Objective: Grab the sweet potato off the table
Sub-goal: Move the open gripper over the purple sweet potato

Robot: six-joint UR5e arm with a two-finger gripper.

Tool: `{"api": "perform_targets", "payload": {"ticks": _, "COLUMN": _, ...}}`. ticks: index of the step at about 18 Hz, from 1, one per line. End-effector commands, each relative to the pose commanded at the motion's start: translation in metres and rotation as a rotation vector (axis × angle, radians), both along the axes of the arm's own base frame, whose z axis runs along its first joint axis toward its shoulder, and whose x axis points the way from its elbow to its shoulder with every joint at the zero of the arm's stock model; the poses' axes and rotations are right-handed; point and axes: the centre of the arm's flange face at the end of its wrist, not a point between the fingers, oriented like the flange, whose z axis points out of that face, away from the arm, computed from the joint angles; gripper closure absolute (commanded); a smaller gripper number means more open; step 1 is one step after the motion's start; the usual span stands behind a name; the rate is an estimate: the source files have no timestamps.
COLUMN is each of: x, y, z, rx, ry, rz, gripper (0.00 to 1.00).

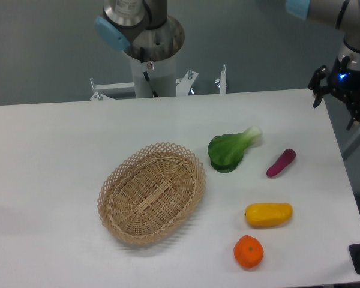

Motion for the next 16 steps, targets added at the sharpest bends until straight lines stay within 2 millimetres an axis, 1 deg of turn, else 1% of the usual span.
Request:
{"api": "perform_targets", "payload": {"ticks": 2, "x": 0.003, "y": 0.000, "z": -0.007, "rx": 0.004, "ry": -0.013, "rz": 0.001, "gripper": 0.00}}
{"api": "perform_targets", "payload": {"ticks": 5, "x": 0.004, "y": 0.001, "z": -0.010, "rx": 0.001, "ry": -0.018, "rz": -0.001, "gripper": 0.00}}
{"api": "perform_targets", "payload": {"ticks": 6, "x": 0.006, "y": 0.000, "z": -0.016, "rx": -0.002, "ry": -0.028, "rz": 0.000, "gripper": 0.00}}
{"api": "perform_targets", "payload": {"ticks": 10, "x": 0.011, "y": 0.001, "z": -0.027, "rx": 0.000, "ry": -0.013, "rz": 0.003, "gripper": 0.00}}
{"api": "perform_targets", "payload": {"ticks": 12, "x": 0.014, "y": 0.002, "z": -0.036, "rx": 0.005, "ry": -0.005, "rz": 0.025, "gripper": 0.00}}
{"api": "perform_targets", "payload": {"ticks": 15, "x": 0.018, "y": 0.003, "z": -0.056, "rx": 0.008, "ry": 0.001, "rz": 0.042, "gripper": 0.00}}
{"api": "perform_targets", "payload": {"ticks": 16, "x": 0.021, "y": 0.006, "z": -0.064, "rx": 0.009, "ry": -0.006, "rz": 0.042, "gripper": 0.00}}
